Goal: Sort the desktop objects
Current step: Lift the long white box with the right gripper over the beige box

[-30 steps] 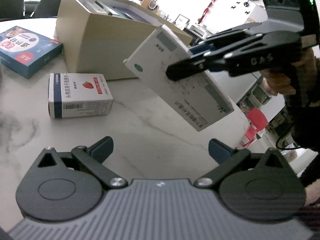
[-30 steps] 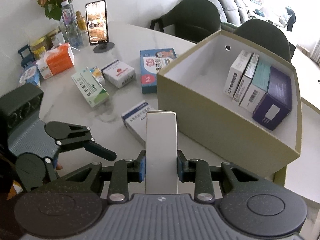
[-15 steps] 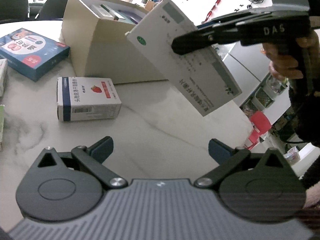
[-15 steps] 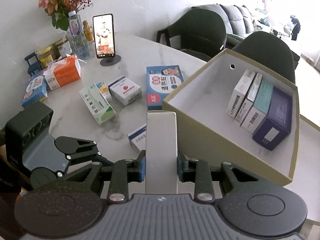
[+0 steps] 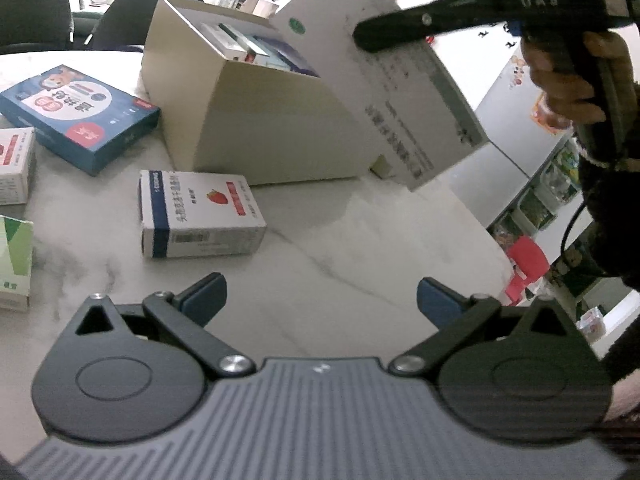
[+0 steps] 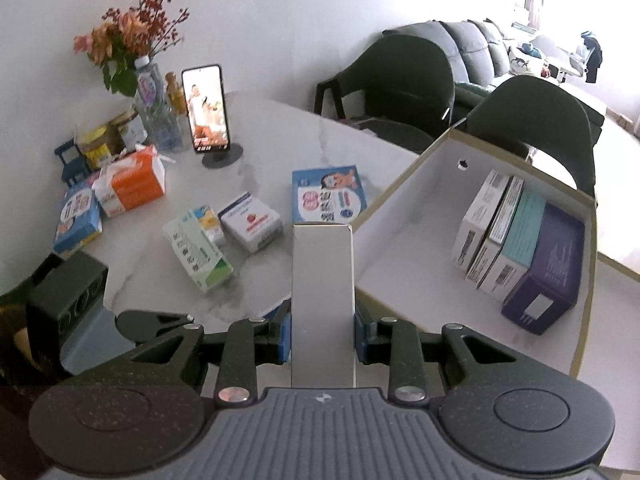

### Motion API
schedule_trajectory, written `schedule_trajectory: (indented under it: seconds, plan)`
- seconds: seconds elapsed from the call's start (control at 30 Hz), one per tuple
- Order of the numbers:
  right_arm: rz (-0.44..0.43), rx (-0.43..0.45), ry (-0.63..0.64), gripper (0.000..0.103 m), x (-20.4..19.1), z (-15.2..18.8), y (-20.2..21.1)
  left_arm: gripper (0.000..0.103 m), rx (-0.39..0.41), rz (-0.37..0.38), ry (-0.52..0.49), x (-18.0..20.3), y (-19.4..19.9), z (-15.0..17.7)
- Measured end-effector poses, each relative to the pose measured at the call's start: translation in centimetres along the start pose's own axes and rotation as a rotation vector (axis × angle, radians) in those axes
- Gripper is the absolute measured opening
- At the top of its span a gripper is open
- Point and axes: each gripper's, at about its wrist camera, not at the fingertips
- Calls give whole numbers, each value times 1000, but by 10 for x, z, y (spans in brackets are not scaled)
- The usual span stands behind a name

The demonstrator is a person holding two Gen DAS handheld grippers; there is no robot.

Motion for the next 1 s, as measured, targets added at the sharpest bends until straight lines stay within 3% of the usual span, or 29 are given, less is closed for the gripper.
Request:
schedule_trajectory:
  seconds: [0.37,1.0]
  plan:
    - [3,47,-111,32,38,-31,-15,103,-2,-21,7,-4,1,-1]
    - [26,-11,-284,32,99,-56,-80,103,-12,-50,16,-6,-4,-1]
Point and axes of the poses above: each gripper's, at about its wrist camera, not at the fingertips, and y roughly against the way its jaws point, x to its right, z to its underside, and after that the axes turned 15 degrees about x, right-handed
